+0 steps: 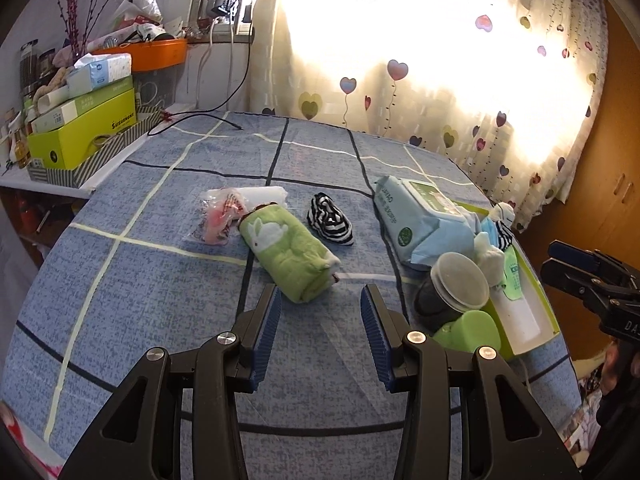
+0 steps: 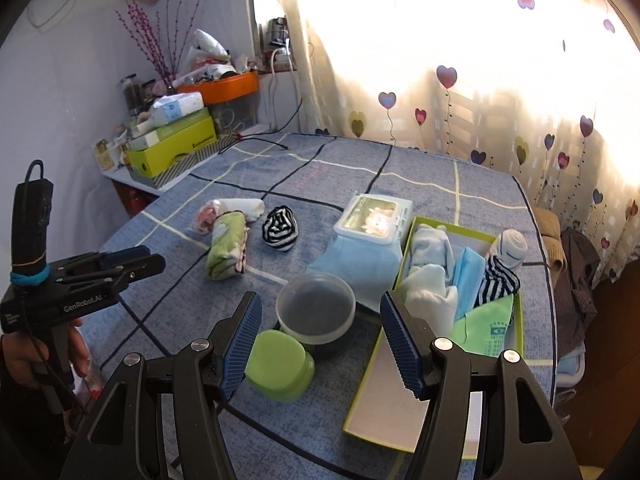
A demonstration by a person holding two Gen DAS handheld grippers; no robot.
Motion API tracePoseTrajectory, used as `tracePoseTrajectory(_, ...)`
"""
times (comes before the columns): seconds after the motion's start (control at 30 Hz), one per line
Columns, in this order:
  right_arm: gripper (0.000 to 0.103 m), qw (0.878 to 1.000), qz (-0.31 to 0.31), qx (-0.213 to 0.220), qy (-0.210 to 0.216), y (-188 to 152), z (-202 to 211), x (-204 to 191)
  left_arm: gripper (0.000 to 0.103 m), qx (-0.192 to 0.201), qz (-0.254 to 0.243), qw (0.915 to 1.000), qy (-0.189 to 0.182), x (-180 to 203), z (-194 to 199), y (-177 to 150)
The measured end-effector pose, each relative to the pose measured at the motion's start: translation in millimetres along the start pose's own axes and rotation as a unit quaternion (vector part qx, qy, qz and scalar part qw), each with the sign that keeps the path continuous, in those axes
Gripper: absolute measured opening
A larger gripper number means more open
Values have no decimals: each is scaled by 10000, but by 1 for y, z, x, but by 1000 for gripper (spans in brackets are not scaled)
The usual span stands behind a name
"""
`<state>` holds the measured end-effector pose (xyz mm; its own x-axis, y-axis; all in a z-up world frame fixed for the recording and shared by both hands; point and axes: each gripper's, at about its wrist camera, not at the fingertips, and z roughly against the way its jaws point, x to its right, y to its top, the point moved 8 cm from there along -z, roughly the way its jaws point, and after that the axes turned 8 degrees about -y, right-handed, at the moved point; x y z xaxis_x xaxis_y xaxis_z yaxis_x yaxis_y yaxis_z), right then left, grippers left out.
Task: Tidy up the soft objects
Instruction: 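Withdraw both open tools from the tray back toward the remaining items, then grasp the black-and-white striped sock with the right tool while the left tool grasps the clear plastic bag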
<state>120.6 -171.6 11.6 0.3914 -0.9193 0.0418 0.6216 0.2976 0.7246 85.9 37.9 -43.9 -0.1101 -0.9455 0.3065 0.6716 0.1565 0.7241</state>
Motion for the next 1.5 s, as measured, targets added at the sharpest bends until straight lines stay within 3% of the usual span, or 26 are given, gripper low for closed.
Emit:
tracePoseTrajectory(0.27, 62, 9995, 258, -99, 125, 20, -26, -23, 43, -139, 300, 9995, -1, -23, -19, 6)
tracePoseTrajectory(0.5, 62, 9987, 410, -213, 224, 34, -45, -33, 43, -241, 510, 9982, -219, -31, -35, 14)
tracePoseTrajectory(0.87, 62, 9952, 750, -467, 430, 61, -86, -63, 43, -98, 758, 9969, -174, -54, -40, 21)
tracePoseTrajectory(1.23, 62, 9876, 1018, -1094, 488, 77, -144, -87, 43, 92, 1021, 9942, -320, -75, -51, 21)
tracePoseTrajectory(1.5, 62, 9738, 1142, -1895, 523, 75, -202, -98, 43, 248, 1068, 9927, -505, -78, -52, 25)
